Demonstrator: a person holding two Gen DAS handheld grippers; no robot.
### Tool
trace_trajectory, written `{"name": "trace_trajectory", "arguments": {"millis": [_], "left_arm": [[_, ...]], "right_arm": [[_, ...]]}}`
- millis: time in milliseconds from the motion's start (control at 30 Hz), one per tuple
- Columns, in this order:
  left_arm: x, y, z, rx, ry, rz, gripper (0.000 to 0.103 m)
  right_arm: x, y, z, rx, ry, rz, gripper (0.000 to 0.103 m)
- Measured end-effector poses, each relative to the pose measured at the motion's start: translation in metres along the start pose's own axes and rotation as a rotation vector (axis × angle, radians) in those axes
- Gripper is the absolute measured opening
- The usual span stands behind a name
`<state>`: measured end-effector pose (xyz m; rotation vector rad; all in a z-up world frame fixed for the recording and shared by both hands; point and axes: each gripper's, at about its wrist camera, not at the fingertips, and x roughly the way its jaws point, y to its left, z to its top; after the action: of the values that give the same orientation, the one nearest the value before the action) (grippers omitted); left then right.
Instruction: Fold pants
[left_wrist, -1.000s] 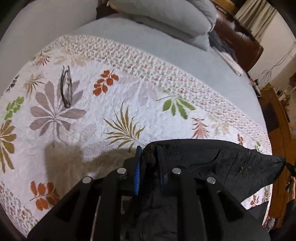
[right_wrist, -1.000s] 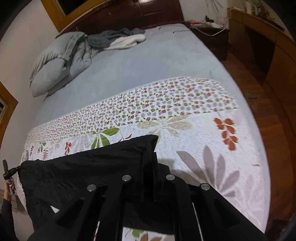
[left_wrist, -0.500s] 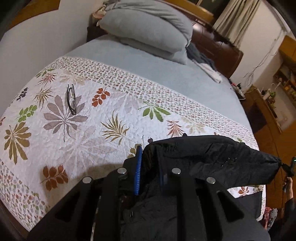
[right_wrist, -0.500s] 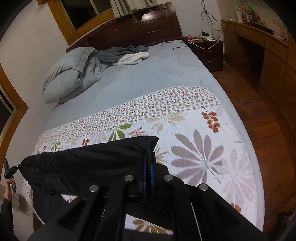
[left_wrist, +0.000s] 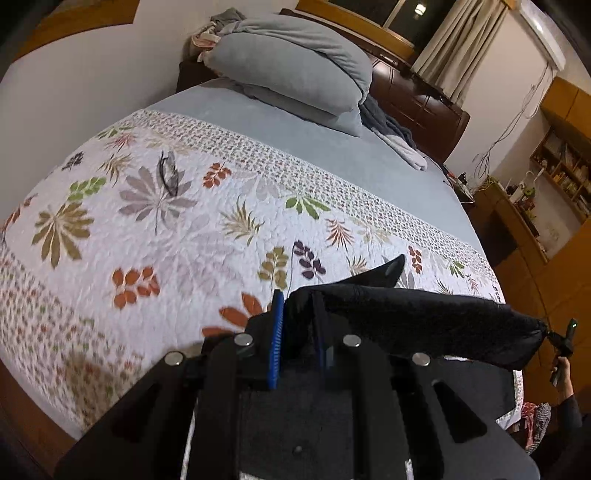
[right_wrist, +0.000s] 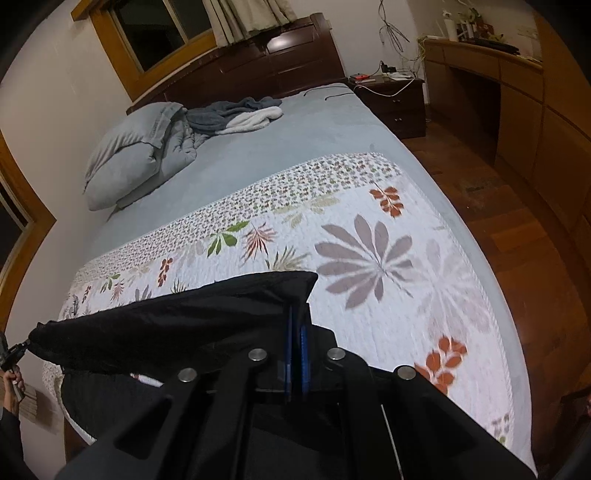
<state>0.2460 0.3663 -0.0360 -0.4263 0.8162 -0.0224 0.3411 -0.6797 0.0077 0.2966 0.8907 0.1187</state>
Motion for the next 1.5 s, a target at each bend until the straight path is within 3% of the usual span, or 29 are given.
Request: {"name": "trace_trajectory", "arguments": {"millis": [233,267,400,467,600,667,700,733,767,833,900,1000,1100,1267,1367,1500], "left_arm": [[-0.013,0.017,-0.037,-0.018,0.004,0.007,0.011],[-0.015,0.021,-0.042,-0.023,0.004,0.010,0.000],[-0.024,0.053,-0.062,-0.114,-0.013,0.002,0.000],[-0.022,0.060,-0.077,-0.111,0.012,0.011,0.000],[-0.015,0.066,-0.111,-0.138,0.051,-0.005,0.000],[-0.014,0.051,-0.129,-0.107,0.064,-0.010,0.001],[-0.013,0.039,-0.138,-0.088,0.070,-0.020,0.006],[-0.011,0.025,-0.148,-0.060,0.080,-0.031,0.021],[-0.010,0.002,-0.161,-0.020,0.082,-0.036,0.047],[-0.004,-0.032,-0.185,0.009,0.084,-0.093,0.080],[0.012,-0.070,-0.213,0.045,0.130,-0.184,0.080],[0.049,-0.102,-0.249,-0.032,0.223,-0.324,0.081],[0.083,-0.102,-0.266,-0.161,0.255,-0.347,0.081],[0.101,-0.080,-0.270,-0.389,0.231,-0.390,0.085],[0.094,-0.075,-0.269,-0.415,0.196,-0.378,0.085],[0.087,-0.071,-0.274,-0.476,0.238,-0.356,0.085]], "right_arm": [[-0.025,-0.002,-0.038,0.013,-0.046,0.000,0.003],[-0.028,-0.001,-0.042,0.017,-0.053,0.005,0.003],[-0.041,0.004,-0.052,0.007,-0.074,0.004,0.003],[-0.047,0.007,-0.059,-0.002,-0.083,0.003,0.003],[-0.060,0.018,-0.078,-0.029,-0.101,0.010,0.004],[-0.064,0.026,-0.089,-0.059,-0.103,-0.009,0.004],[-0.067,0.029,-0.095,-0.066,-0.109,-0.012,0.004],[-0.070,0.032,-0.099,-0.075,-0.114,-0.020,0.004],[-0.074,0.034,-0.104,-0.083,-0.122,-0.026,0.004],[-0.079,0.036,-0.112,-0.093,-0.127,-0.039,0.004],[-0.082,0.034,-0.118,-0.092,-0.130,-0.048,0.004],[-0.083,0.032,-0.122,-0.078,-0.130,-0.043,0.004],[-0.084,0.033,-0.123,-0.078,-0.126,-0.041,0.004],[-0.085,0.034,-0.124,-0.079,-0.120,-0.039,0.004],[-0.084,0.034,-0.126,-0.075,-0.120,-0.039,0.004],[-0.084,0.032,-0.128,-0.066,-0.123,-0.031,0.004]]}}
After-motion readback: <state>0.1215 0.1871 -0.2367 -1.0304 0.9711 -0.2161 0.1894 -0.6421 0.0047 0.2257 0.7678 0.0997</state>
